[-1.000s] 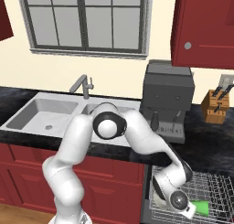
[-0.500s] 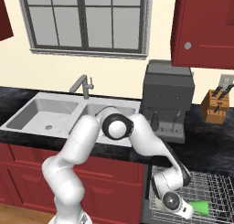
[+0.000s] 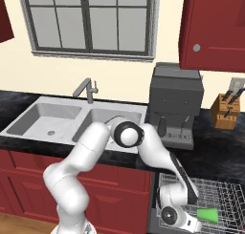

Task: Pick up the cup and bowl from the counter, place them in the dishwasher, and close the dishwasher door.

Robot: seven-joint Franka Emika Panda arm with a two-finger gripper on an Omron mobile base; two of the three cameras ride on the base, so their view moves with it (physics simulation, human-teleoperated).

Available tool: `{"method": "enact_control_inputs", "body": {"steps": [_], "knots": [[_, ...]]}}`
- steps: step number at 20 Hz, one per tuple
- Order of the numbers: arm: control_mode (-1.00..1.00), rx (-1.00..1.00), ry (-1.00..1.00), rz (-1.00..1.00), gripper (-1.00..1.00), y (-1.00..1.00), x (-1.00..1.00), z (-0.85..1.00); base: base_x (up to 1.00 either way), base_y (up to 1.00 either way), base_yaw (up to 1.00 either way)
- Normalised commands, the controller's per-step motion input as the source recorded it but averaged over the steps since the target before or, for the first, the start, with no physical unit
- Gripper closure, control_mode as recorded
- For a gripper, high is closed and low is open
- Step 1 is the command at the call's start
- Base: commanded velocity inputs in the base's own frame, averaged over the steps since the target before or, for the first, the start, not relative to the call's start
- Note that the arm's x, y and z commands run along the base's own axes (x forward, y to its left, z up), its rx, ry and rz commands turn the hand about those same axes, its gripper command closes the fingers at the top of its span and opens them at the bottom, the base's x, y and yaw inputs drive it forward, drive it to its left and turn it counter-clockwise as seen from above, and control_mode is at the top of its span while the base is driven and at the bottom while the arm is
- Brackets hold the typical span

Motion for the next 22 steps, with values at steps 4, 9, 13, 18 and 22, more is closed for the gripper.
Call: {"method": "enact_control_inputs", "body": {"steps": [4,9,13,18,22], "knots": [[-1.0,-0.12,0.0,0.0,-1.0,0.0,0.0,-0.12,0.0,0.0,0.0],[-1.0,-0.08,-0.04,0.0,-1.0,-0.03,-0.11,0.22,0.0,0.0,0.0],[-1.0,-0.02,-0.07,0.0,-1.0,-0.02,-0.04,0.71,0.0,0.0,0.0],[-1.0,0.0,-0.06,0.0,-1.0,0.0,0.0,0.72,0.0,0.0,0.0],[-1.0,0.0,-0.06,0.0,-1.0,0.0,-0.07,0.74,0.0,0.0,0.0]]}}
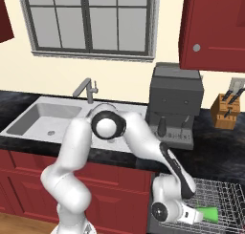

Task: Pick up the cup and bowl from the counter, place them in the dishwasher, and close the dishwasher door.

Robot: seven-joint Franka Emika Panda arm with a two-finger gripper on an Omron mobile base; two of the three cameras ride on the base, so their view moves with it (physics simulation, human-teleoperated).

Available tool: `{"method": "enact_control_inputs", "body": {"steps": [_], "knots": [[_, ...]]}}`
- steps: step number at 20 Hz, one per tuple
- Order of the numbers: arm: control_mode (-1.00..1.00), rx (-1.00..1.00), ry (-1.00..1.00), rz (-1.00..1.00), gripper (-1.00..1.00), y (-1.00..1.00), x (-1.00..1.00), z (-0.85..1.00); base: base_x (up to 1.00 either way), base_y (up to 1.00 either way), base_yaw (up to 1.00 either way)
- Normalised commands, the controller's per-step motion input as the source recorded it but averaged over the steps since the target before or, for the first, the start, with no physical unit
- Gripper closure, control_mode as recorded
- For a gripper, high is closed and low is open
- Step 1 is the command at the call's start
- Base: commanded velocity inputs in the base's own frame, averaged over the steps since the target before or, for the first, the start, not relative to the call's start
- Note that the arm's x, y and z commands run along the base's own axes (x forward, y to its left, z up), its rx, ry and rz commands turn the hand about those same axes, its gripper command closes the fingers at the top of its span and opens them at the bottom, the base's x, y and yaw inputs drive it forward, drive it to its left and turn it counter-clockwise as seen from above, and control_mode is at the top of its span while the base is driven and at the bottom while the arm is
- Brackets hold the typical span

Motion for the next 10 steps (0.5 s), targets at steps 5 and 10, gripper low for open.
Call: {"method": "enact_control_inputs", "body": {"steps": [5,10], "knots": [[-1.0,0.16,-0.02,0.0,-1.0,0.0,-0.28,0.66,0.0,0.0,0.0],[-1.0,0.41,0.0,0.0,-1.0,0.0,-0.5,0.37,0.0,0.0,0.0]]}}
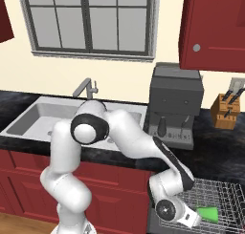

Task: Pick up the cup and bowl from the counter, place them in the dishwasher, and close the dishwasher door.

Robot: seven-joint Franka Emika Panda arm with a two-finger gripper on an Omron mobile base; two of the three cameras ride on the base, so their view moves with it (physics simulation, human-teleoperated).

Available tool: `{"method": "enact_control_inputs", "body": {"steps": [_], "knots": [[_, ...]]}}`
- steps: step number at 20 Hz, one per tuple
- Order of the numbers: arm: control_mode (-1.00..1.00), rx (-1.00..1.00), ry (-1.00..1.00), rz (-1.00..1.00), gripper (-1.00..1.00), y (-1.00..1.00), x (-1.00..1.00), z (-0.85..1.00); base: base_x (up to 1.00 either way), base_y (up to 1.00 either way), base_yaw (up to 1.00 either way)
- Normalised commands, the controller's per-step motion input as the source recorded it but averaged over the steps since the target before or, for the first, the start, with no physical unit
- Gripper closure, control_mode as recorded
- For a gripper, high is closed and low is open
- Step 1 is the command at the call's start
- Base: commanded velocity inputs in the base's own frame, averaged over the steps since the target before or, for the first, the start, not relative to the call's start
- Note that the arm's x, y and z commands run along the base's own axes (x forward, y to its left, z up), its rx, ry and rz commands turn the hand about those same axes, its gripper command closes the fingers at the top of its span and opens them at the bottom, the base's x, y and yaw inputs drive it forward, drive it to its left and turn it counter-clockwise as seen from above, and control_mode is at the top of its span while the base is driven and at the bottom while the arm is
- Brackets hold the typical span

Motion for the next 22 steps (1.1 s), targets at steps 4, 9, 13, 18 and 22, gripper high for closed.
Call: {"method": "enact_control_inputs", "body": {"steps": [4,9,13,18,22], "knots": [[-1.0,0.31,0.0,0.0,-1.0,-0.02,-0.46,0.65,0.0,0.0,0.0],[-1.0,0.1,0.0,0.0,-1.0,0.0,-0.12,0.4,0.0,0.0,0.0],[-1.0,0.07,0.0,0.0,-1.0,0.05,-0.12,0.19,0.0,0.0,0.0],[-1.0,0.11,0.0,0.0,-1.0,0.0,-0.14,0.12,0.0,0.0,0.0],[-1.0,0.13,-0.02,0.0,-1.0,0.0,-0.25,0.15,0.0,0.0,0.0]]}}
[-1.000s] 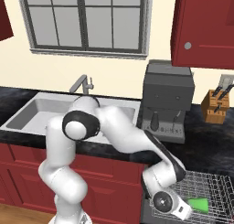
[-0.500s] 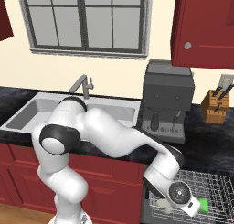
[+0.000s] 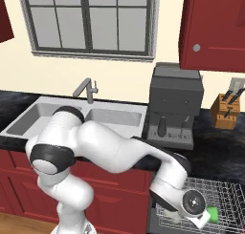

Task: Pick up the cup and bowl from the counter, place them in the dishwasher, and close the dishwasher door.

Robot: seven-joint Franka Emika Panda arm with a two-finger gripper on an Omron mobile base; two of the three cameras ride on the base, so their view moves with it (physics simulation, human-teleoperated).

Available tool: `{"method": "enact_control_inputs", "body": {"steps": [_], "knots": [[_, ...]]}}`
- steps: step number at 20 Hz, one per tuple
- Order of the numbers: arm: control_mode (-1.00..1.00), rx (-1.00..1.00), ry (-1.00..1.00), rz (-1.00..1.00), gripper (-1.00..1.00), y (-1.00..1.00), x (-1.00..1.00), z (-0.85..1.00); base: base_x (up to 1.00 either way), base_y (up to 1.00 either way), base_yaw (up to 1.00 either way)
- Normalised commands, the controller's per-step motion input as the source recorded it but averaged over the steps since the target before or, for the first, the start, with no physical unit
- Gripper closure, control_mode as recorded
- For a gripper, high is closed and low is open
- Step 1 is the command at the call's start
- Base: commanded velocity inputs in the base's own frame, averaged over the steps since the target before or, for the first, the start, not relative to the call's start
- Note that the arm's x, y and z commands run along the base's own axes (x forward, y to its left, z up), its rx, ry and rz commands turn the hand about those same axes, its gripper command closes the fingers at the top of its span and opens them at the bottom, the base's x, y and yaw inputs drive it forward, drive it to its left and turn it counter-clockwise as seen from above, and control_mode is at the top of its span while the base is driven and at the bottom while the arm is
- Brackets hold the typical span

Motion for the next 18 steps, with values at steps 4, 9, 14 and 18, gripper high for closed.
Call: {"method": "enact_control_inputs", "body": {"steps": [4,9,14,18], "knots": [[-1.0,0.14,-0.01,0.0,-1.0,0.0,-0.24,0.13,0.0,0.0,0.0],[-1.0,0.16,-0.02,0.0,-1.0,0.0,-0.28,0.14,0.0,0.0,0.0],[-1.0,0.15,-0.02,0.0,-1.0,-0.02,-0.24,0.11,0.0,0.0,0.0],[-1.0,0.05,-0.01,0.0,-1.0,0.08,-0.2,0.01,0.0,0.0,0.0]]}}
